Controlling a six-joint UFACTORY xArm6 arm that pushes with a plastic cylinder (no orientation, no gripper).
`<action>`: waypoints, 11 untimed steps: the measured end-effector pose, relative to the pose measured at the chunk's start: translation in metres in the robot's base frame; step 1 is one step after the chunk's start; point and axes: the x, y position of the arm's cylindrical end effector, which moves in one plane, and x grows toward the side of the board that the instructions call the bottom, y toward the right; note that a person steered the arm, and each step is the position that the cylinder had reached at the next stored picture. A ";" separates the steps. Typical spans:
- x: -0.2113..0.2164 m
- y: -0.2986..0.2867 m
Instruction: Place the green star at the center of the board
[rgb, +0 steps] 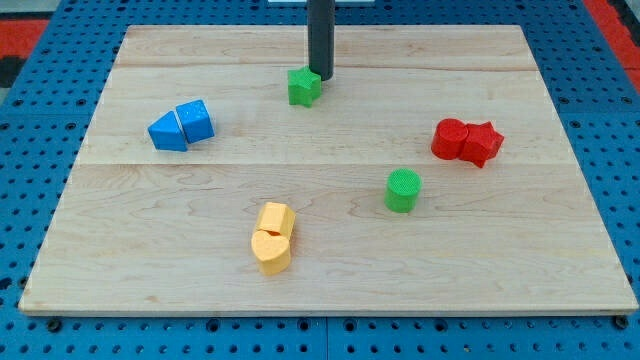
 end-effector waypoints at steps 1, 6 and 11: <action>0.053 0.001; 0.017 -0.056; 0.042 -0.040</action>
